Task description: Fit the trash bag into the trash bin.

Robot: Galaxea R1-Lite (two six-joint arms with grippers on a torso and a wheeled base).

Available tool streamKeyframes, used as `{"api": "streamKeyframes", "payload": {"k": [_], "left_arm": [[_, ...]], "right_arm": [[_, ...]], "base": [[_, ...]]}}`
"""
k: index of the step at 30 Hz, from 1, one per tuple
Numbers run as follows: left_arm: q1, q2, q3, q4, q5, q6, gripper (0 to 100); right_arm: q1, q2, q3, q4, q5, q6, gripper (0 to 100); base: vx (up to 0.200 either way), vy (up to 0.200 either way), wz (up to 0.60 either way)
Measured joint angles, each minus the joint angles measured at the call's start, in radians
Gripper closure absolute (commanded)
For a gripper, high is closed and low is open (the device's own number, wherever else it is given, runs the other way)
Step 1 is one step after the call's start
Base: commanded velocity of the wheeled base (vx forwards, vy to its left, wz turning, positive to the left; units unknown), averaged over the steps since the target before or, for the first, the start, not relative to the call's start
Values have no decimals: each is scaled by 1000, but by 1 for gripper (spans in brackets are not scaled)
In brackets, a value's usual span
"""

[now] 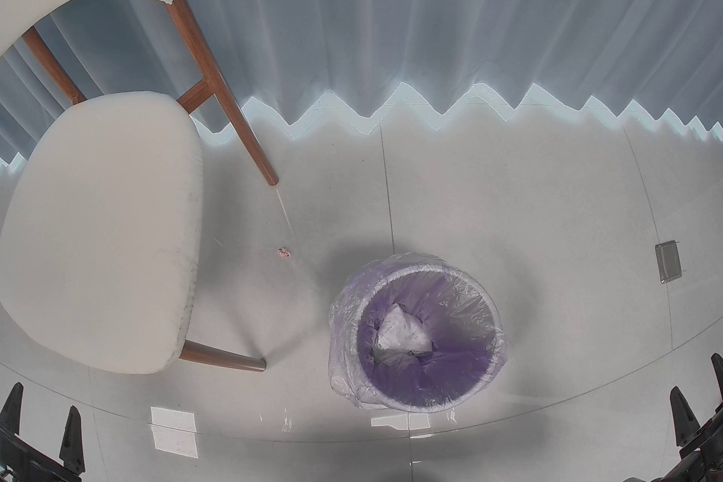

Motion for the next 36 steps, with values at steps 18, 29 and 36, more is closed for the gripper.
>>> {"api": "streamKeyframes", "payload": {"k": [18,29,36], "left_arm": [[0,0,0,3,-111,11,0],[-1,0,0,38,-179,-29,0],[-1,0,0,46,-190,-34,0]], "right_arm": [[0,-71,0,-6,-42,114,0],[0,-72,0,31,96,-16,0],[1,-72,0,31,75,14,0]], "base": [[0,0,0],[0,0,0],[0,0,0]]}}
